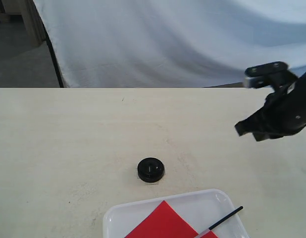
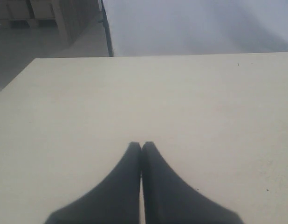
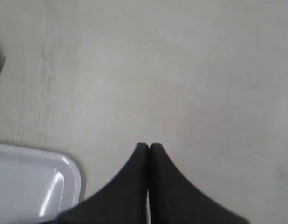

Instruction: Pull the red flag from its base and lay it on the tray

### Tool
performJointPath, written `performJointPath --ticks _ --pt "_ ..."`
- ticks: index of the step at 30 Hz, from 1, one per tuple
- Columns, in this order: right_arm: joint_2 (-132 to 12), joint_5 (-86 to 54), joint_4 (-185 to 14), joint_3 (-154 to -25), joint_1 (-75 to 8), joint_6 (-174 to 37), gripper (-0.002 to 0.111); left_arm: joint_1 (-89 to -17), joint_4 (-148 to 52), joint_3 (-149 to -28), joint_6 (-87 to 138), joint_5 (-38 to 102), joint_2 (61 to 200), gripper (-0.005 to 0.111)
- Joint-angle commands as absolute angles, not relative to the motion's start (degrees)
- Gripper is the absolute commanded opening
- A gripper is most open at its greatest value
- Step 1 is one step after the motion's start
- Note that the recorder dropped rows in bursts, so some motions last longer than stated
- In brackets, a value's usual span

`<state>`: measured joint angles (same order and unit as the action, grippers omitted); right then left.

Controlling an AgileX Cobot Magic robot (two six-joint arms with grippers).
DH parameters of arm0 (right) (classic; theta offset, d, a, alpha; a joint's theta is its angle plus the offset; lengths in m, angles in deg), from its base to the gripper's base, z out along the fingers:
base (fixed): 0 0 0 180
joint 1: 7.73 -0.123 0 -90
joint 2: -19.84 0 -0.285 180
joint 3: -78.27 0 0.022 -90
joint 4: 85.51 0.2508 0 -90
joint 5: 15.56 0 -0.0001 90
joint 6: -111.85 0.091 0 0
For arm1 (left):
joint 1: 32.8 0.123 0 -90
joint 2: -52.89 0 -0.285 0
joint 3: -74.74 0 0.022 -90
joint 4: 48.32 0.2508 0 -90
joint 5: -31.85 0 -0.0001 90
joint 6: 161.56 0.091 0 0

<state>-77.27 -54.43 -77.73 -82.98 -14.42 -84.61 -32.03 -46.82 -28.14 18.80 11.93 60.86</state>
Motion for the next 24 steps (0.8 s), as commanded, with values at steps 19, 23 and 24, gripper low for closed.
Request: performJointPath --ticks 19,23,24 --pt "-32.38 -23.82 -85.95 -54.27 -0.77 -67.26 -0.001 -32.14 -46.67 -28.05 18.44 12.19 60.67 0.000" --pt "-20.31 -18.51 -85.95 -48.05 -3.25 -67.26 -0.001 -32.14 -46.67 -28.05 18.44 12.19 60.67 0.000" --pt "-17.19 -17.34 -85.95 -47.05 -3.76 -67.26 -0.001 -32.14 -46.67 -28.05 18.44 12.19 60.67 0.000"
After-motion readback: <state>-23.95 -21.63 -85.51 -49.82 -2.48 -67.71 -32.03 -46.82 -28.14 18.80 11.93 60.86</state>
